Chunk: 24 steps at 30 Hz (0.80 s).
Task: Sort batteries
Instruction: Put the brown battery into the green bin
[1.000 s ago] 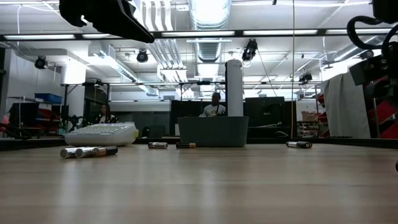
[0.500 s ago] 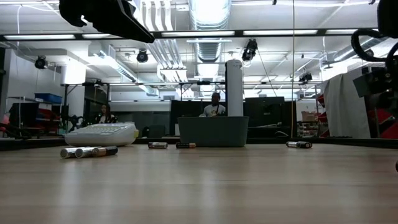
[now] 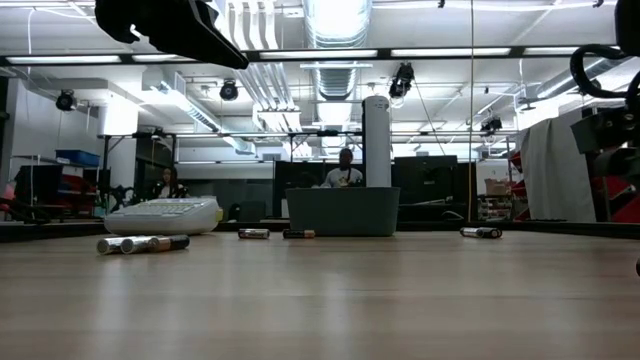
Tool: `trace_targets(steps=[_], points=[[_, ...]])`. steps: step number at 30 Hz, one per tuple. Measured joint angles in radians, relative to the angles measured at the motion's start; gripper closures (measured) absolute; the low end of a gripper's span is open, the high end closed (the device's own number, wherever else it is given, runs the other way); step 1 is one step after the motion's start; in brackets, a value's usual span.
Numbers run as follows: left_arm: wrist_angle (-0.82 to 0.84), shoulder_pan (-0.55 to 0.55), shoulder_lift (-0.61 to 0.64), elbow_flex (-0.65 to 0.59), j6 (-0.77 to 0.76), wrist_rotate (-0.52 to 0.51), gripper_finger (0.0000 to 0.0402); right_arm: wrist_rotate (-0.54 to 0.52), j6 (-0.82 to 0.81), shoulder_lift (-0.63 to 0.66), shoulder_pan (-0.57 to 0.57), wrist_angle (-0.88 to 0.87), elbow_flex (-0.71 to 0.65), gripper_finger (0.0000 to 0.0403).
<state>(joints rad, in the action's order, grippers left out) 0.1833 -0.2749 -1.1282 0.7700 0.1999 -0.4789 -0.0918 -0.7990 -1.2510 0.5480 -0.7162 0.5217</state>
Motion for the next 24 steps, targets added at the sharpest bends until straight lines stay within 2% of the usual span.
trace_targets(steps=[9, 12, 17, 24], points=[[-0.004, 0.0, 0.0, 0.0, 0.0, 0.0, 0.0287, -0.073, 0.038, -0.001, 0.0, 0.01, -0.002, 0.0365], [-0.006, 0.0, 0.0, 0.0, 0.0, 0.0, 0.0287, -0.152, 0.06, -0.002, -0.004, 0.035, -0.002, 0.0368], [-0.018, 0.0, 0.0, 0.0, 0.0, 0.0, 0.0287, -0.198, 0.058, 0.0, -0.012, 0.027, 0.007, 0.0368], [-0.073, 0.0, 0.0, 0.0, 0.004, 0.012, 0.0287, -0.333, 0.127, 0.047, -0.021, 0.068, 0.119, 0.0368]])
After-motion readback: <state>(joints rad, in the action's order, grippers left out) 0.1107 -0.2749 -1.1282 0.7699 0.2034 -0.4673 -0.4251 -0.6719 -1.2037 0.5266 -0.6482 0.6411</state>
